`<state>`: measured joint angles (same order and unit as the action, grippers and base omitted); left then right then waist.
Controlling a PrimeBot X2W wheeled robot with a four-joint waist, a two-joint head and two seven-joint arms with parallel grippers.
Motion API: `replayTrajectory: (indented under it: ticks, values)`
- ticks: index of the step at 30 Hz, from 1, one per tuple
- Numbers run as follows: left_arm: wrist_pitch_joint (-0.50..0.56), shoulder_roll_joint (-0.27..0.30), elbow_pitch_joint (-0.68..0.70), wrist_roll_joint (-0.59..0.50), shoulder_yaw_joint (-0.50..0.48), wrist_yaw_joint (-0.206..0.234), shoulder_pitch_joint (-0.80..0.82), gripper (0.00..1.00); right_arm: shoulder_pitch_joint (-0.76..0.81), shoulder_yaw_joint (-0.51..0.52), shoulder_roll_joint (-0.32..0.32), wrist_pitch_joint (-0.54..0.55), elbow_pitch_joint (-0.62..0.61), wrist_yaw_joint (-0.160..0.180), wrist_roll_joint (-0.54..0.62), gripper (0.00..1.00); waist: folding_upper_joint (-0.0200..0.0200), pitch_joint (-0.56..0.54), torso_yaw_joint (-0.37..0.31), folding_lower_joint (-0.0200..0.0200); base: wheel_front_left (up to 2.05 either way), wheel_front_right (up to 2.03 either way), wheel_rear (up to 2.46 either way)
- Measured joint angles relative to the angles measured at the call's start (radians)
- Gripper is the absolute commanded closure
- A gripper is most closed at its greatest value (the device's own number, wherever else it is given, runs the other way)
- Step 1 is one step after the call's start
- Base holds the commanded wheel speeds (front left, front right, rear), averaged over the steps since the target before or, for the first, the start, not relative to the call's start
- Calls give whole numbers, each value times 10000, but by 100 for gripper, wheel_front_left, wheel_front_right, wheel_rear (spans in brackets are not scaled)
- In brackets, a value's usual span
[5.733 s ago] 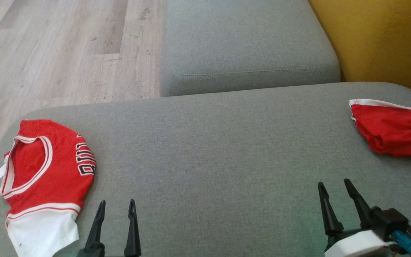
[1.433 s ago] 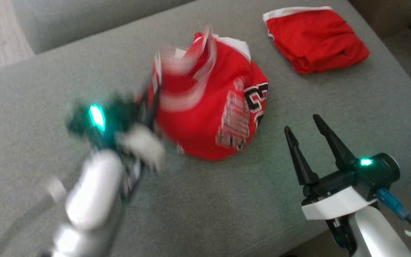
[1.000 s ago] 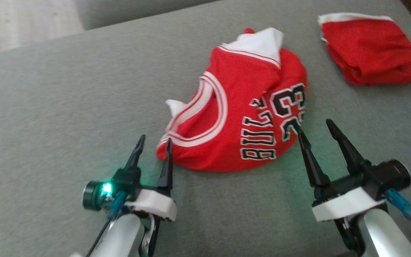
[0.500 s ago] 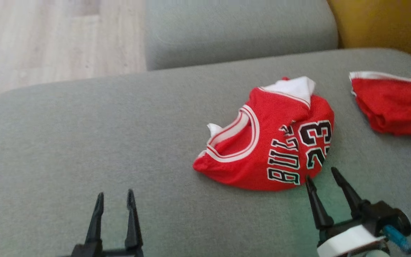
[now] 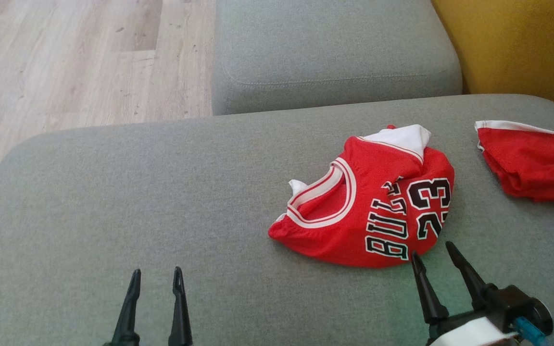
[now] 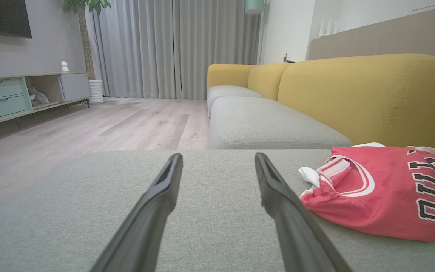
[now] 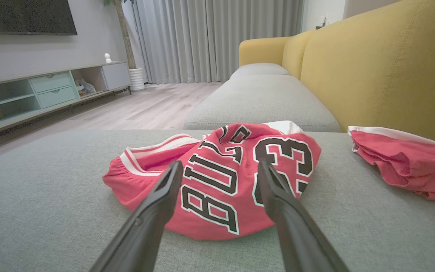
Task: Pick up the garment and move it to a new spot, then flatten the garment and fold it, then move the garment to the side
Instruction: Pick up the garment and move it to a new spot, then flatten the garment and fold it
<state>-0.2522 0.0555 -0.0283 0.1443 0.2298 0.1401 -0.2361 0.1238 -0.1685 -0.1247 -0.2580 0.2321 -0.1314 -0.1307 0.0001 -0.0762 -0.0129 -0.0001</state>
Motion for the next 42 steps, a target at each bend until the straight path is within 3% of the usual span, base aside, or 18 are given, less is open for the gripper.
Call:
replayTrajectory:
  ticks: [31,42]
  values:
    - [-2,2,-430,-44,355,-134,-45,0,83,165,188,0,-67,0,0,0,0,268,-562,1,0,0,0]
    - [0,-17,-2635,-431,1860,-625,2592,0,-296,-138,178,0,-240,0,-19,0,0,1097,-1485,1,0,0,0]
